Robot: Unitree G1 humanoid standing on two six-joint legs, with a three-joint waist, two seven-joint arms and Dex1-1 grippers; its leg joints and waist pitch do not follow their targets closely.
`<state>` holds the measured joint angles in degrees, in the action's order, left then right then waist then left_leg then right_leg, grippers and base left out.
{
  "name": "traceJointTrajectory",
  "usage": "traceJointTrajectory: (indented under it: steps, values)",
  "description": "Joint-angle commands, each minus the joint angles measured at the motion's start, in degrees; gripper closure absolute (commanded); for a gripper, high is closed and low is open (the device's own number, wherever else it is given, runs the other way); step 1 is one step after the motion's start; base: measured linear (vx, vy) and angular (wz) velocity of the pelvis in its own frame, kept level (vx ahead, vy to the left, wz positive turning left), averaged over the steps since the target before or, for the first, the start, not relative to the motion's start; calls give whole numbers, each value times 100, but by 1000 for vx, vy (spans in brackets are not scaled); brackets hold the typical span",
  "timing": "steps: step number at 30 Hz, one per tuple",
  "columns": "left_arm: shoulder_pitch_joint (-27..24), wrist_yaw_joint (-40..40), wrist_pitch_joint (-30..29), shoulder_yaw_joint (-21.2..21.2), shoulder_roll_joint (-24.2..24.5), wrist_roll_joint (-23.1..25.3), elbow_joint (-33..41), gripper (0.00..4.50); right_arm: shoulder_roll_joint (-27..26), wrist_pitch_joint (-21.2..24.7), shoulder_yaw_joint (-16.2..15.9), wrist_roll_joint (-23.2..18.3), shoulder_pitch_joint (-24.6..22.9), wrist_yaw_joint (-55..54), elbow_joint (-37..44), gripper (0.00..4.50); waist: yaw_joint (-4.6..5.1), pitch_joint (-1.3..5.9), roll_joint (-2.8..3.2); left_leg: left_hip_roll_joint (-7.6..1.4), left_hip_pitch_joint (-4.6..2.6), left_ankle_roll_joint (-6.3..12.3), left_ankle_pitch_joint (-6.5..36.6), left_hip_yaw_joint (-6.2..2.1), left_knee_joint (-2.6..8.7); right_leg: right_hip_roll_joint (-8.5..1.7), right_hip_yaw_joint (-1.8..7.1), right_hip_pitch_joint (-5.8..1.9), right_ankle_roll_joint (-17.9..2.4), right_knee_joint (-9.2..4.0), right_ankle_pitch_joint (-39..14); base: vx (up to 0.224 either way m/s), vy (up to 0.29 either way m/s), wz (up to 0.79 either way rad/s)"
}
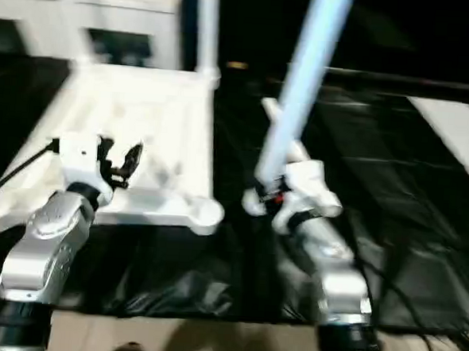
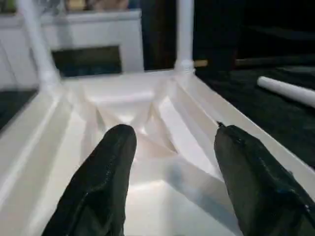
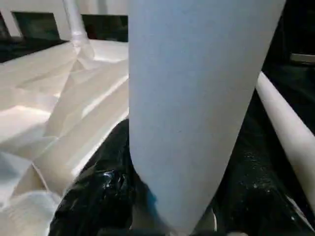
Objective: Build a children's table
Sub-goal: Pick table leg
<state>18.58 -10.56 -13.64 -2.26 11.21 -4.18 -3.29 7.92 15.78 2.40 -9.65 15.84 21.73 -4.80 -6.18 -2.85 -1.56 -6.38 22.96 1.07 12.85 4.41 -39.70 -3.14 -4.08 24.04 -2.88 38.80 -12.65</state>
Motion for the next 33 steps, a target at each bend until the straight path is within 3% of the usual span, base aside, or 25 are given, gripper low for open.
traceJointTrajectory:
  steps: [1,2,3,4,5,6,7,8,9,10,11,13,14,16,18,19,20,22,23,24,25,27,28,33]
  values:
    - [396,-857,244,428,453,132,-385,159,67,198,105,-273,96,139,224,262,-36,364,194,-452,-110,132,-375,-8,614,-543,361,-474,-1053,-796,-245,-30,68,11]
    - [396,-857,244,428,453,132,-385,159,67,198,105,-273,96,139,224,262,110,401,370,-860,-438,421,-102,-86,763,-224,166,-221,-910,-542,-273,-48,107,11]
    - [452,-1086,229,474,513,58,-453,159,75,252,133,-330,100,161,288,262,194,390,422,-998,-404,411,80,-155,837,-220,113,-247,-860,-416,-185,-62,127,9]
    - [515,-1445,257,555,613,-22,-566,159,92,313,163,-403,98,214,347,262,251,333,362,-971,-371,-6,1263,-47,939,-332,141,-296,-827,-536,-185,-62,127,9]
    - [533,-2152,360,804,832,-69,-655,159,126,381,213,-488,81,286,393,262,261,311,254,-865,-386,-109,1527,36,933,-398,188,-305,-850,-656,-389,-49,105,11]
    - [538,-2627,443,984,986,-78,-708,159,148,421,246,-541,67,336,417,262,244,293,254,-770,-381,-257,1804,116,928,-455,235,-315,-878,-697,-752,-40,61,8]
    - [536,-2925,494,1098,1082,-80,-735,159,161,446,268,-572,57,366,432,262,256,246,230,-648,-350,-501,2134,229,938,-539,281,-328,-757,-803,-1647,-40,61,8]
    - [533,-3140,529,1159,1136,-109,-748,159,164,467,281,-610,56,403,438,262,269,212,188,-650,-367,-656,2338,248,971,-579,304,-317,-543,-885,-2372,0,0,0]
    - [555,-3540,476,1210,1218,-202,-818,159,194,501,243,-646,63,469,440,262,271,226,187,-646,-386,-691,2340,254,970,-595,318,-313,-460,-911,-2543,0,0,0]
    - [598,-3921,447,1271,1297,-267,-933,159,223,545,200,-680,75,548,426,262,277,249,113,-645,-367,-639,2083,268,972,-625,342,-334,-368,-914,-2644,0,0,0]
    - [667,-4402,373,1368,1395,-335,-1104,159,270,612,148,-733,81,677,407,262,321,259,95,-627,-321,-553,1791,290,989,-609,352,-351,-310,-924,-2581,0,0,0]
    - [746,-4851,545,1492,1472,-326,-1338,130,358,593,51,-665,60,801,378,262,373,262,95,-645,-290,-552,1674,293,1012,-590,347,-355,-362,-901,-2285,0,0,0]
    - [818,-4977,584,1572,1492,-269,-1464,122,408,613,14,-649,45,872,383,262,413,264,-47,-656,-284,-521,1622,314,1012,-584,348,-352,-366,-905,-2220,0,0,0]
    - [919,-5069,585,1671,1506,-179,-1617,117,466,661,-23,-657,29,964,400,262,414,263,15,-653,-343,-511,1626,339,975,-609,374,-307,-451,-912,-2232,0,0,0]
    - [1479,-5330,555,1931,1367,-39,-2372,99,637,890,23,-790,11,1040,527,262,440,275,-3,-653,-261,-477,1359,340,995,-581,365,-374,-508,-887,-1858,0,0,0]
    - [1614,-5409,555,1990,1331,0,-2557,82,680,936,37,-815,8,1051,557,262,395,317,30,-665,-360,-494,1270,365,959,-569,373,-329,-576,-858,-1542,0,0,0]
    - [1624,-5411,563,1993,1328,7,-2576,79,683,937,38,-818,7,1055,560,262,402,322,-18,-680,-325,-449,1072,374,949,-580,381,-365,-742,-803,-1175,0,0,0]
    - [1709,-5424,624,2017,1297,61,-2727,100,709,942,44,-834,-1,1081,586,262,390,339,-24,-679,-281,-378,854,393,924,-606,377,-404,-917,-762,-888,0,0,0]
    - [1930,-5576,655,2010,1225,75,-3102,106,764,969,101,-948,36,1197,636,262,401,360,67,-664,-274,-329,646,409,903,-582,375,-416,-1018,-748,-529,54,-12,-2]
    - [2008,-5615,644,2000,1202,76,-3225,111,782,975,118,-978,60,1232,643,262,397,406,11,-655,-250,-240,346,410,868,-576,375,-471,-1109,-673,-51,0,0,0]
    - [2159,-5741,569,1984,1170,59,-3480,114,812,973,146,-1007,128,1285,592,262,389,415,8,-656,-238,-176,191,416,859,-579,378,-476,-1166,-645,193,0,0,0]
    - [2319,-5842,373,1973,1134,47,-3737,143,870,973,162,-1012,183,1353,547,262,368,421,139,-652,-229,-51,-42,414,833,-581,370,-475,-1328,-606,631,0,0,0]
    - [2414,-5964,265,1993,1144,60,-3903,150,934,974,139,-1006,204,1444,521,262,379,395,67,-644,-237,-20,168,443,838,-559,362,-482,-1412,-651,491,0,0,0]
    - [2623,-6151,301,2121,1230,202,-4357,196,1041,1017,85,-1041,196,1573,542,262,371,335,90,-681,-265,-180,642,441,867,-576,366,-463,-1312,-759,-551,0,0,0]
